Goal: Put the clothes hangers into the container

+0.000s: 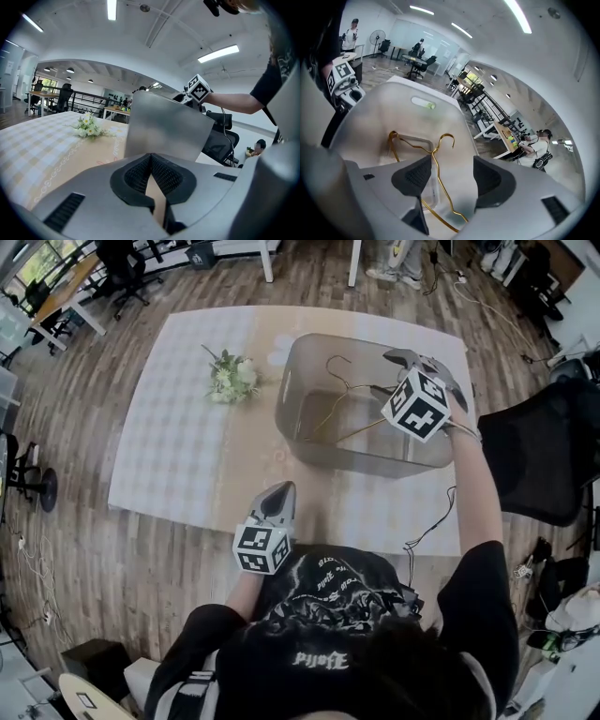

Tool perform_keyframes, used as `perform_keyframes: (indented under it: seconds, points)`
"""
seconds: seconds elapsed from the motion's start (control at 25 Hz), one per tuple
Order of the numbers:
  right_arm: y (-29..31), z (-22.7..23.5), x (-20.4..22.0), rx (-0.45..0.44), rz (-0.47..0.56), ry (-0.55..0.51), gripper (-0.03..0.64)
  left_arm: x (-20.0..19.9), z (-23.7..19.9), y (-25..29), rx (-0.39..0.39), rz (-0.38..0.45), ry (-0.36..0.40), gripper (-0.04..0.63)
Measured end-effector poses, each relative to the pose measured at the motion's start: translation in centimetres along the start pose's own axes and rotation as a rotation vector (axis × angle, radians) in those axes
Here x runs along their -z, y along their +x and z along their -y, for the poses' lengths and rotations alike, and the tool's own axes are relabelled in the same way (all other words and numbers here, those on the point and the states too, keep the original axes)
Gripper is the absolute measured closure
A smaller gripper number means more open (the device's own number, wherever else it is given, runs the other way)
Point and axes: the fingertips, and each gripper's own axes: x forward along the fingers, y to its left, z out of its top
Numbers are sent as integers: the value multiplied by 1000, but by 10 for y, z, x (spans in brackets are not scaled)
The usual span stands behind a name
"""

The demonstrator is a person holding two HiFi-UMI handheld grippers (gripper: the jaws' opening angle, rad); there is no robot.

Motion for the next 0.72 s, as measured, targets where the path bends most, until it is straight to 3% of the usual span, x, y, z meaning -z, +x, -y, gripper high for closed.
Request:
perform_keyframes:
  seconds: [0.2,0.4,0.72]
  points:
    - [-56,-5,-16,105,117,105,338,3,12,-10,76,-4,15,575]
    - [-115,-23,-23,220,269,289,356,4,28,-14,166,-8,33,575]
    - [-173,-70,-6,373,376,470,370,-13,47,-22,267,37,61,575]
